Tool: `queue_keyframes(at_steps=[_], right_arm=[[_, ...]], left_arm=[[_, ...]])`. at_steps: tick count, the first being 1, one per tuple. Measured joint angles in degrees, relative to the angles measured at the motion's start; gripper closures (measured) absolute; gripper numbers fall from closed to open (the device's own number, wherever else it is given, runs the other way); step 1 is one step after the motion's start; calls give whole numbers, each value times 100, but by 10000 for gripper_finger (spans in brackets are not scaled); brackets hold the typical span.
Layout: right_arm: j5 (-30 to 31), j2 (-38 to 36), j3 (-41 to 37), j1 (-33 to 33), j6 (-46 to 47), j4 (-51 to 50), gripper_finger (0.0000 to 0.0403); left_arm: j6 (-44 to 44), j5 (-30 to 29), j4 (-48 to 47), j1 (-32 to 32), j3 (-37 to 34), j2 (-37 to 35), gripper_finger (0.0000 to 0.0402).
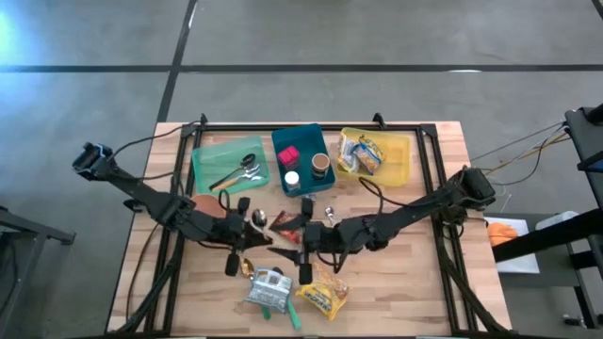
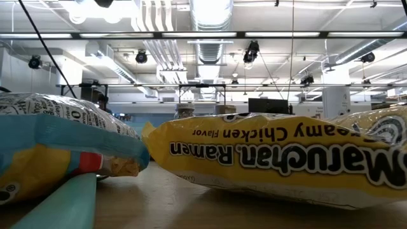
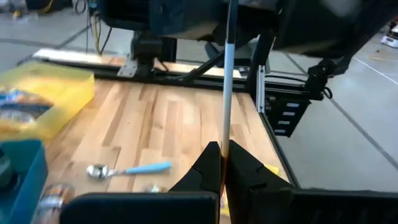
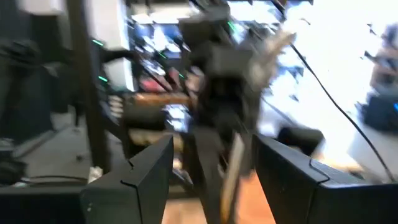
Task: Pick & Place Food Item
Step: Put the orange spoon into the green bin
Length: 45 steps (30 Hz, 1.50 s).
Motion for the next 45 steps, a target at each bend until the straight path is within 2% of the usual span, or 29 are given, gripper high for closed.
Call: queue_keyframes(at_steps=[5,8,11,15,18,20,23,25,29,33,37,45], right_arm=[[620,-100,0,50,731,-1053,186],[654,-163,0,77,1257,-1595,186],[653,-180,0,107,1779,-2114,186],[673,-180,0,195,2349,-2809,186],[670,-180,0,346,2736,-3251,186],[668,-180,-4,468,2923,-3446,186],[669,-180,-4,656,3052,-3623,186],[667,-180,-8,794,3055,-3640,186],[669,-180,-9,1041,3052,-3641,186],[677,-180,-9,1227,3027,-3704,186],[976,-180,-11,1353,3022,-3992,186],[1075,-178,-13,1347,3059,-4445,186]], left_arm=[[-617,-575,-1795,22,303,-487,401],[-1096,-1031,-3068,61,730,-660,401],[-1384,-1215,-4318,203,1252,-702,401],[-1634,-1274,-5744,683,1844,-660,401],[-1670,-1233,-6520,1329,2058,-613,401],[-1352,-928,-6739,1937,2058,-606,401],[-410,282,-6709,3119,1900,-551,401],[-165,886,-6593,3911,1788,-474,401],[362,1374,-6609,5557,1622,-202,401],[791,1577,-6634,6734,1567,264,401],[1335,1524,-6657,7205,1567,862,401],[1948,1316,-6722,7177,1563,1972,401]])
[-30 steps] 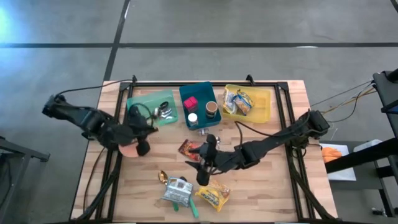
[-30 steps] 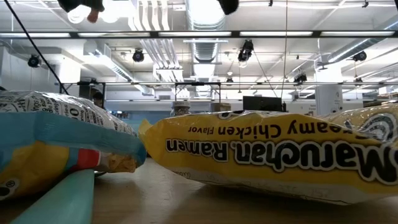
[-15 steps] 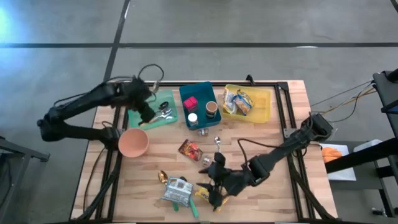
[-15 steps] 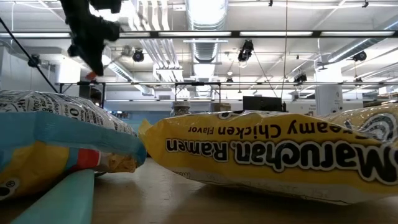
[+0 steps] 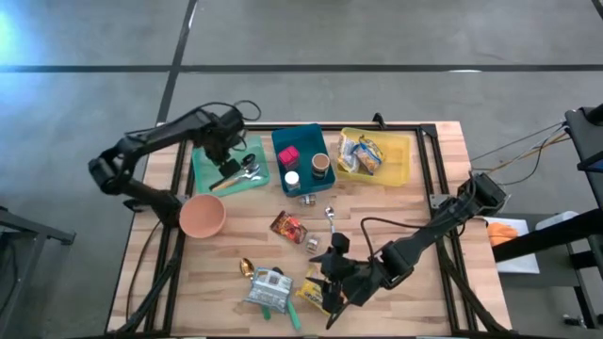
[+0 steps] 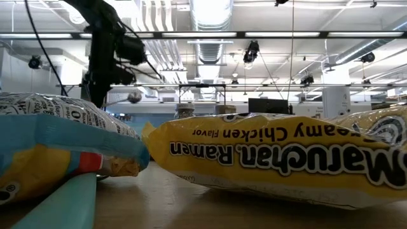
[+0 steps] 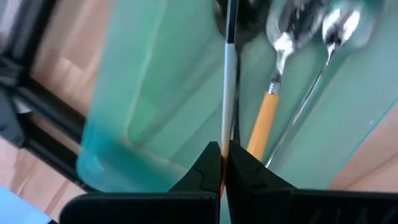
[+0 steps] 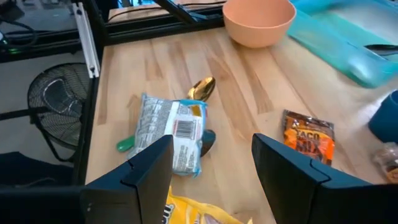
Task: Pick & Place Food Item
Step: Put the orange spoon into the green bin
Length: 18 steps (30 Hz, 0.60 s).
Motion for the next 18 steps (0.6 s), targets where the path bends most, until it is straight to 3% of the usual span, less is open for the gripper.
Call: queue_keyframes(at_steps=[18], right_arm=[[-24,0,0,4,9,-55,186]], left_arm=[[801,105,-681,1,-4,1408,401]])
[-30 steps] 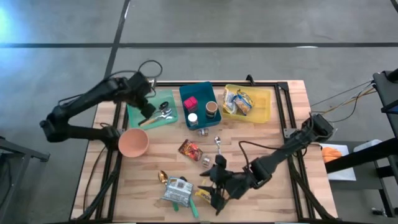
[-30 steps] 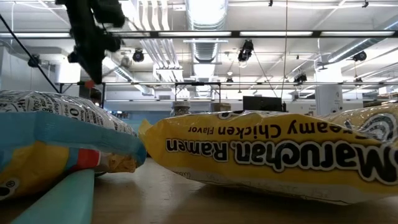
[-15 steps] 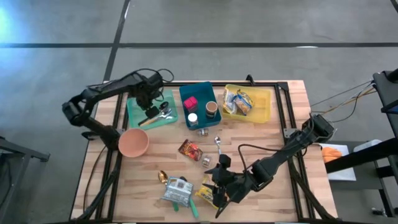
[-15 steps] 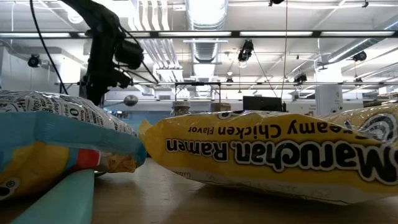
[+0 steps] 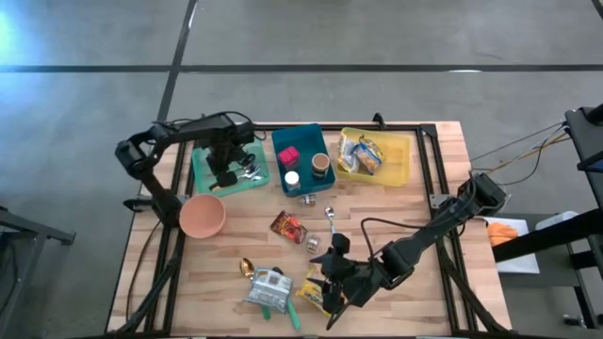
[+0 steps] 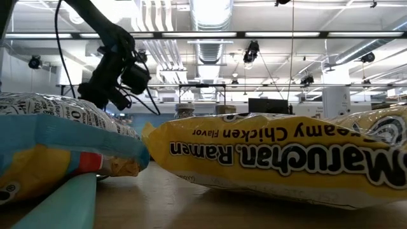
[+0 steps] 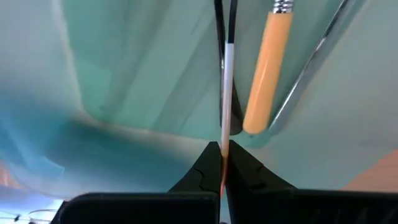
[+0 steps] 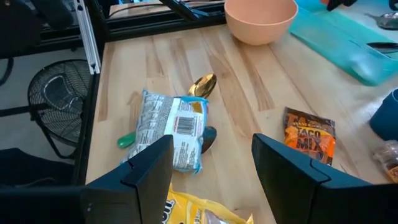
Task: Pick & Place Food Item
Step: Put the orange spoon into the green bin
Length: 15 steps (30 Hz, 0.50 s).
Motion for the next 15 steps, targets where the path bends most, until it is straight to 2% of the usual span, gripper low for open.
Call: queue_keyframes(at_steps=[4,15], right_arm=[[-1,0,0,0,-15,-19,186],[-7,0,0,-2,-50,-88,186]], left_arm=[[286,180,20,0,0,160,401],[1397,104,256,2,0,350,401]])
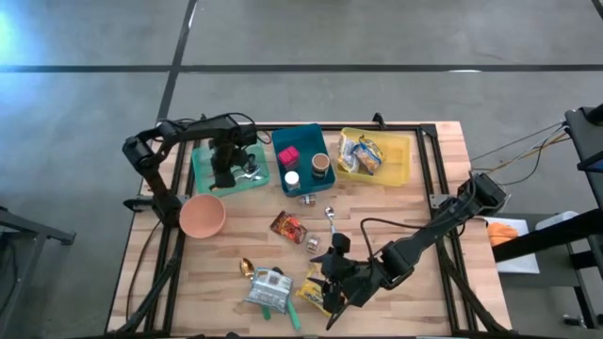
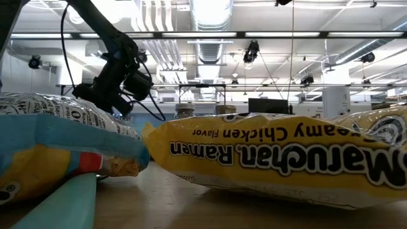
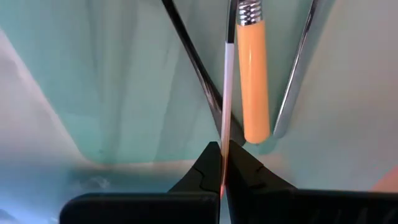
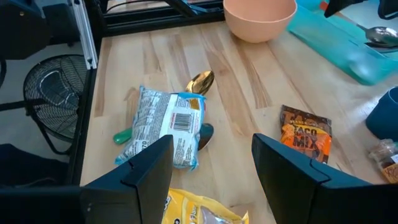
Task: Pick & Place Food Item
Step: Put the orange spoon into the green bin
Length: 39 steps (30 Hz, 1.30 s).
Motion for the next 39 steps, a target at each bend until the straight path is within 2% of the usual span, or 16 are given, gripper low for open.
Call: queue_keyframes(at_steps=[11,19,24,35,39], right_arm=[[2,0,0,-2,-145,-60,186],[2,0,0,-2,-149,-60,186],[2,0,0,-2,-121,-54,186],[4,-13,0,-2,-101,-43,186],[4,-13,0,-2,-99,-44,186]], left_arm=[[316,60,193,-2,0,9,401],[-472,602,329,-2,2,167,401],[-718,608,326,-27,1,476,401],[-701,572,329,-98,-243,516,401],[-929,474,335,-98,-245,516,379]])
